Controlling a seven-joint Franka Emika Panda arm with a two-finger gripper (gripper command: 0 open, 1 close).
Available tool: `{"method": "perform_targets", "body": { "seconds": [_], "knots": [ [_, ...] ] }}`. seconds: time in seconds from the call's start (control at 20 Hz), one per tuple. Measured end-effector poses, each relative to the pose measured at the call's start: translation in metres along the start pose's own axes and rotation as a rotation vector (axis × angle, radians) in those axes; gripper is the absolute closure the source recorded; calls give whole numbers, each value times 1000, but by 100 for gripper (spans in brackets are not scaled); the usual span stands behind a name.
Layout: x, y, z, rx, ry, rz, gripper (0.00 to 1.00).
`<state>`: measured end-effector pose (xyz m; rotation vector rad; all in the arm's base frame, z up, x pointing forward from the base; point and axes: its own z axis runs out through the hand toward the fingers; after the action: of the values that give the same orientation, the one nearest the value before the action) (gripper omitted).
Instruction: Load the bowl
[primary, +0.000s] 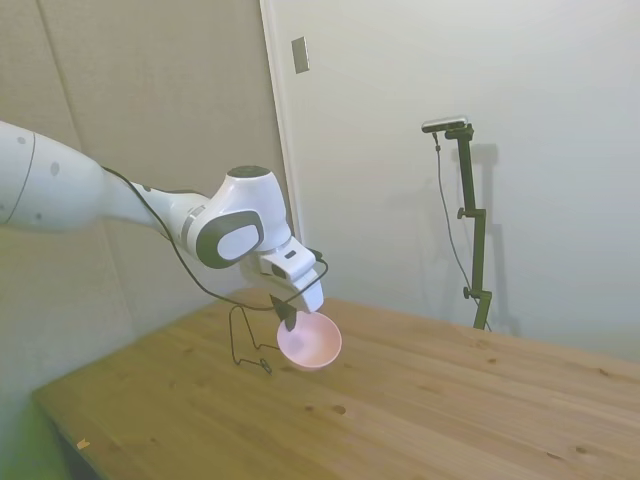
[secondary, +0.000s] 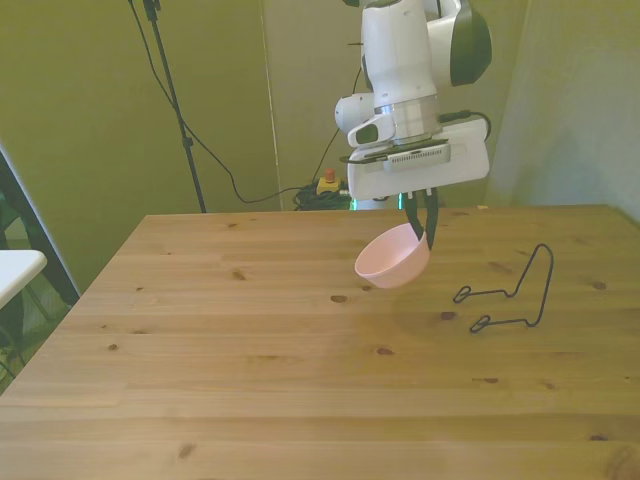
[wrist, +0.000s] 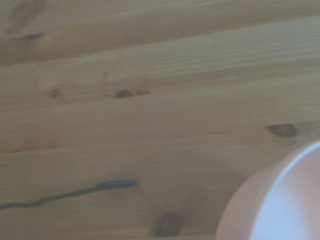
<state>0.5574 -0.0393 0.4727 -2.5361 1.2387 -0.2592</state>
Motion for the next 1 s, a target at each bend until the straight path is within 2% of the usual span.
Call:
{"method": "perform_targets", "body": {
  "seconds": [0.3, 0.45, 0.75, 0.9, 1.0],
  "knots": [
    [-18, -16, -8, 93, -108, -20, 100],
    [-23, -33, -10, 131, -131, -31, 100],
    [-21, -72, 12, 157, -215, -49, 100],
    [-22, -73, 11, 165, -227, -46, 100],
    [-26, -73, 14, 191, -279, -55, 100]
  ]
}}
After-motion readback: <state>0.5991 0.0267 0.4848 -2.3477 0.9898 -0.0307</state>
